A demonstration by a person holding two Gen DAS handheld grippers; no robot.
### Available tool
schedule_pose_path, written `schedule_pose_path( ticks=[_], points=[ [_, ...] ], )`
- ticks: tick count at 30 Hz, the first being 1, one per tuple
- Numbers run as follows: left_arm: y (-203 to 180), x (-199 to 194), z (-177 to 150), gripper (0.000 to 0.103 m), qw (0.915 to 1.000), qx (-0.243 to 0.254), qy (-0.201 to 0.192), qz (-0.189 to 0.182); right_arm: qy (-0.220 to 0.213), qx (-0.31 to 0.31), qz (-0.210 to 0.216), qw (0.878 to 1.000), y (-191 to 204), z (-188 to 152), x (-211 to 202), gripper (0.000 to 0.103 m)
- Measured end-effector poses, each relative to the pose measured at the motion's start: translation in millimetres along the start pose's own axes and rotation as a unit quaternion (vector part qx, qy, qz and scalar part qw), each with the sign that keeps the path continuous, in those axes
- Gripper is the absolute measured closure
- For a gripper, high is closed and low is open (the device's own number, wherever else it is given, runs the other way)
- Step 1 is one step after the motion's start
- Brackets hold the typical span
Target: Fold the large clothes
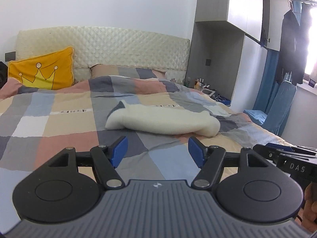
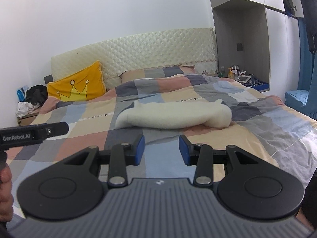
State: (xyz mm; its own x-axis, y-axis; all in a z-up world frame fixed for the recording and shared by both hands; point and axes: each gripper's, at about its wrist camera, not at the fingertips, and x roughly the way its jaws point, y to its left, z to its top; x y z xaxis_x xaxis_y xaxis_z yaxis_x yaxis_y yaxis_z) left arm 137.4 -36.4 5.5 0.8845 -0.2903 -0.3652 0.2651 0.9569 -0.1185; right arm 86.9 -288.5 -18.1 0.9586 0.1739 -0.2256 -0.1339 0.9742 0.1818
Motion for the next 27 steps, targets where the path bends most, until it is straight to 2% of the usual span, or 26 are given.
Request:
schedule_pose_path(
  ticks=[8,10,12,14,15,16,18,27],
  points=[
    [-4,-6,2,0.023,1.0000,0.005,-0.002,0.003,0.001,-0.011,-0.005,1.000,2,2,-2,0.060],
    [-3,-8,4,0.017,1.0000,0.005,-0.003,0.005,0.002,-0.012,-0.006,1.000,2,3,-1,0.060],
    [-2,-10,4,0.015,1.0000,-0.001,-0.003,0.006,0.002,-0.008,-0.008,1.000,2,4,-1,0.060],
    [-1,-11,5,0.012,1.0000,-0.001,-0.004,0.007,0.000,-0.001,-0.013,1.000,0,6,-1,0.042],
    [0,-11,5,0.006,0.9999,-0.003,-0.006,0.009,-0.005,0.003,-0.013,1.000,-2,6,-2,0.025],
    [1,-13,6,0.003,0.9999,-0.003,-0.010,0.011,-0.010,0.009,-0.011,1.000,-4,7,-3,0.012],
    [3,-14,7,0.001,0.9998,-0.009,-0.011,0.017,-0.015,0.017,-0.013,1.000,-6,8,-2,0.000],
    [1,-19,10,0.000,0.9996,-0.003,-0.001,0.029,-0.013,0.009,-0.032,0.999,-5,9,-2,0.000]
  ],
)
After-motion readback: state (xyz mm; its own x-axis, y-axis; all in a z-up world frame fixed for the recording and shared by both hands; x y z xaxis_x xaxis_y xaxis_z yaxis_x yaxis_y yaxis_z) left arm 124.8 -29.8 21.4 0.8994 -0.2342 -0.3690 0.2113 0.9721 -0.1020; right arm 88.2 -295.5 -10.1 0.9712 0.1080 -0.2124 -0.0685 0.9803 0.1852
